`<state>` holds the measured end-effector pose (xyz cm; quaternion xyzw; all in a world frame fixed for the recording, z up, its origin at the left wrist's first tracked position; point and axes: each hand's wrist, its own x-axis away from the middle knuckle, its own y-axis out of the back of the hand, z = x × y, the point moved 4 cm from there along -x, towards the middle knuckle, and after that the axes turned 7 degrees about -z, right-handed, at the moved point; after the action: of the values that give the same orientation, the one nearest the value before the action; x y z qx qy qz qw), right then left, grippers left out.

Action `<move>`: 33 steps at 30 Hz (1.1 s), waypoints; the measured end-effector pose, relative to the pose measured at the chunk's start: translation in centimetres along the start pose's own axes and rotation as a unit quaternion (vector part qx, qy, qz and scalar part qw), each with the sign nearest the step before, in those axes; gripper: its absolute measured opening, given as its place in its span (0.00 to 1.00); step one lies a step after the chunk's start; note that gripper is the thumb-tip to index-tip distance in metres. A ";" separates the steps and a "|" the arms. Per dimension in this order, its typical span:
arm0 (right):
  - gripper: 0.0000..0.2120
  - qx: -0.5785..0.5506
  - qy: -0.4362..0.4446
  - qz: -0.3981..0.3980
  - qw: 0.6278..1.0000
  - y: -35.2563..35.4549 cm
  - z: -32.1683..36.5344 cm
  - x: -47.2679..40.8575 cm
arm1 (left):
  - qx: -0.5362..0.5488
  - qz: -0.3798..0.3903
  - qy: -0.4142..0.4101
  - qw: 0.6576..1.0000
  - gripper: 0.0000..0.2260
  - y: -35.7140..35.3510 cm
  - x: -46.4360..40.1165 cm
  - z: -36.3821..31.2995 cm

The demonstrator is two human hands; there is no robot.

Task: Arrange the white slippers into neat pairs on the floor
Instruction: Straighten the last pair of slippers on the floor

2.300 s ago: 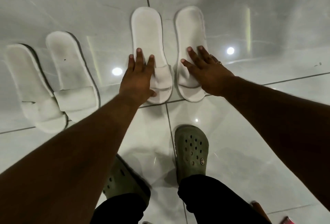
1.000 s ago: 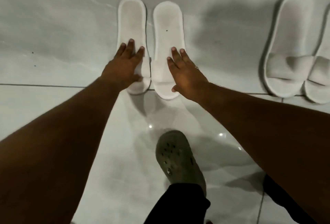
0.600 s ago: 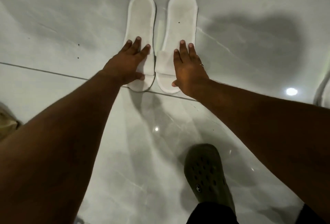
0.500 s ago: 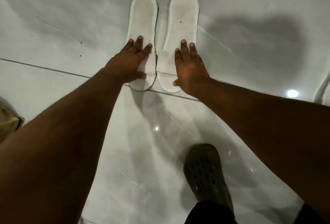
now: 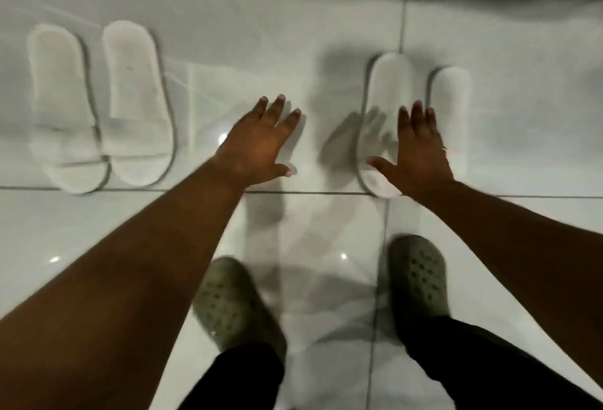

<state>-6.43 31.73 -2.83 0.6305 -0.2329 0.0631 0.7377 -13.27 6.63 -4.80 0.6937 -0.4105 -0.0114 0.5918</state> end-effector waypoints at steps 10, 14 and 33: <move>0.50 -0.063 0.031 0.120 0.990 -4.0 -13.4 0.9 | -0.083 0.048 -0.047 0.994 0.54 -5.5 -10.7 -14.8; 0.45 -0.088 0.010 0.082 0.993 -5.8 -14.6 1.0 | -0.061 0.040 -0.032 0.997 0.51 -6.3 -10.7 -15.1; 0.45 -0.094 -0.136 0.084 0.983 -2.2 -46.7 0.4 | -0.042 0.013 -0.102 0.994 0.50 -8.8 -26.2 -44.5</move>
<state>7.09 76.04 -9.12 0.5389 -0.3883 0.0165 0.7473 -3.47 57.67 -11.08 0.6580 -0.4770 -0.0914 0.5754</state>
